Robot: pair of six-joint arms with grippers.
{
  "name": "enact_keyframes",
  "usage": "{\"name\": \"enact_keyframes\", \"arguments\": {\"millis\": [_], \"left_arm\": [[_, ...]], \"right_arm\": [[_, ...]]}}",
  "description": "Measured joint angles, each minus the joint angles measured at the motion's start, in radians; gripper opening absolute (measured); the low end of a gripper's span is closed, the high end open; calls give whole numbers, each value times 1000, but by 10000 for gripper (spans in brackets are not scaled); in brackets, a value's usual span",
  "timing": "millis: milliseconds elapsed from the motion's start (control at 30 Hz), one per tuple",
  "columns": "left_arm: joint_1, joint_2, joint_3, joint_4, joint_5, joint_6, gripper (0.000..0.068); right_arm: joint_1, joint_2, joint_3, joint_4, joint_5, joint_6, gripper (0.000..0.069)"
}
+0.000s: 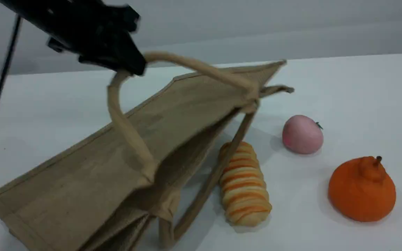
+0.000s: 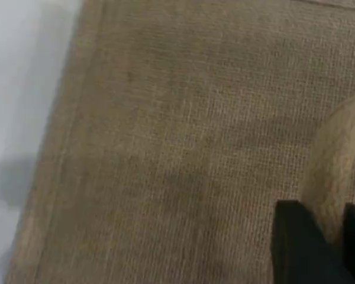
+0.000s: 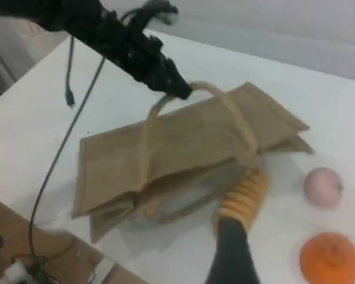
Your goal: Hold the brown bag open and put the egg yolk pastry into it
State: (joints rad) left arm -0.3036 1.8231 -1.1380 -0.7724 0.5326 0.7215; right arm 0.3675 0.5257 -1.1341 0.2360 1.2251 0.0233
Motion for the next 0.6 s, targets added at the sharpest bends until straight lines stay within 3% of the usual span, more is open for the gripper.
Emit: {"name": "enact_keyframes", "arguments": {"millis": [167, 333, 600], "left_arm": [[-61, 25, 0, 0, -80, 6, 295], [-69, 20, 0, 10, -90, 5, 415], [-68, -105, -1, 61, 53, 6, 442]], "right_arm": [[0, 1, 0, 0, -3, 0, 446], [0, 2, 0, -17, -3, -1, 446], [0, -10, 0, -142, -3, 1, 446]]}}
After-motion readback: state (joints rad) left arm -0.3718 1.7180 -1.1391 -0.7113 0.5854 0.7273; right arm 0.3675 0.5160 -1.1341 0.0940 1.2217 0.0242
